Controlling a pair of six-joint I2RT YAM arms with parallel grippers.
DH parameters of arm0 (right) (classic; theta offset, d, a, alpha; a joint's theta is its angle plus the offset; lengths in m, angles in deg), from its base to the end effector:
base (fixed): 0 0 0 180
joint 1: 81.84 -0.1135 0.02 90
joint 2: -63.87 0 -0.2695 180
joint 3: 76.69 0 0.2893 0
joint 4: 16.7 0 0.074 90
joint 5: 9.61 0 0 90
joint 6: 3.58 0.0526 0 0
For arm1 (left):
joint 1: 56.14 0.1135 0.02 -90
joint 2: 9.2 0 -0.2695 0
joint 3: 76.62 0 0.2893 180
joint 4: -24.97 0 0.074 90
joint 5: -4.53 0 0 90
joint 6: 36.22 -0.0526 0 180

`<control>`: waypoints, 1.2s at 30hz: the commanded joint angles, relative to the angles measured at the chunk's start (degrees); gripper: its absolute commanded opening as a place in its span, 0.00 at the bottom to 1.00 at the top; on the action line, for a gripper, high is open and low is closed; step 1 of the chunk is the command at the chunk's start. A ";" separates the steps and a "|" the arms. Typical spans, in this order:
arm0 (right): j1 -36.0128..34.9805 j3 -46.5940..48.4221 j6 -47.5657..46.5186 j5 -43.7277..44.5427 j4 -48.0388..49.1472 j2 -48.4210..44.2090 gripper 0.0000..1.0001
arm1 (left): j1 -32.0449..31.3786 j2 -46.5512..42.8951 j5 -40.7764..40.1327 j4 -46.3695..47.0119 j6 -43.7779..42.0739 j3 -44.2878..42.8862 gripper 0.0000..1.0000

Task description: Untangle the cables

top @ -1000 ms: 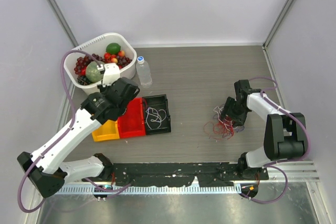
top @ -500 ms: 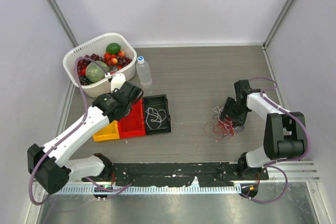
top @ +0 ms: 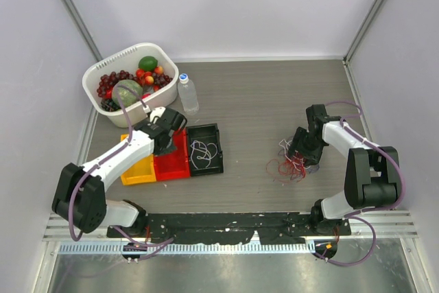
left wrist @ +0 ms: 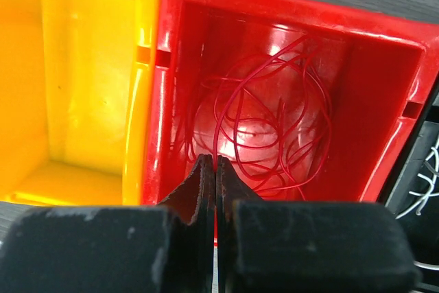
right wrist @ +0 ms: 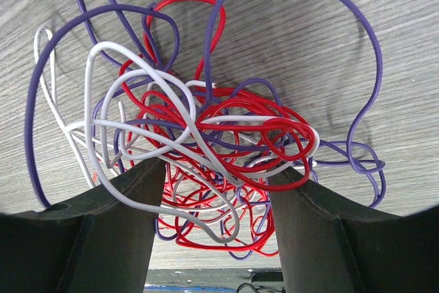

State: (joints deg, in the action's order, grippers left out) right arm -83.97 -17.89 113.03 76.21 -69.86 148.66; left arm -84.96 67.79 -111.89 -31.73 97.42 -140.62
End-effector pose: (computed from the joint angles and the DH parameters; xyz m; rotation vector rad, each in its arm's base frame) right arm 0.2790 0.0142 0.1309 0.6199 2.9058 0.1751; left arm 0.2595 -0.1160 0.1975 -0.4404 2.5451 0.2154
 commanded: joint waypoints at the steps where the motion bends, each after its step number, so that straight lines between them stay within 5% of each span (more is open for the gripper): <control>1: 0.11 0.11 -0.77 -0.65 1.11 -0.33 0.65 | 0.08 0.18 1.63 0.97 2.76 -1.40 0.00; 5: 0.11 0.11 -0.95 -0.74 0.94 -0.86 0.65 | 0.17 -1.66 1.54 -0.09 4.44 -1.49 0.03; 13: 0.20 0.19 -1.12 -1.00 0.93 -1.12 0.65 | 0.08 -10.97 1.36 -3.79 5.58 -2.20 0.53; 17: 0.20 0.28 -1.21 -1.35 0.85 -1.30 0.65 | 0.08 -17.82 2.15 -2.13 5.50 -1.32 0.68; 21: -0.33 0.02 -1.56 -3.01 1.02 -1.12 0.65 | 0.08 -23.37 7.50 6.12 1.11 -0.18 0.69; 28: -8.67 -0.07 -3.67 -13.03 2.34 0.81 0.65 | -1.67 -20.05 30.09 26.25 -3.47 1.76 0.65; 36: -12.37 0.10 -3.06 -19.20 3.93 -4.37 0.65 | -17.13 -3.80 34.93 33.47 -17.60 -5.44 0.64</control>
State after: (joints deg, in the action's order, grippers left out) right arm -96.54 -18.35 110.08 60.75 -67.06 148.29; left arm -95.58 58.31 -83.19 -6.18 89.70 -141.65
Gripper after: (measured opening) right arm 0.650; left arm 0.631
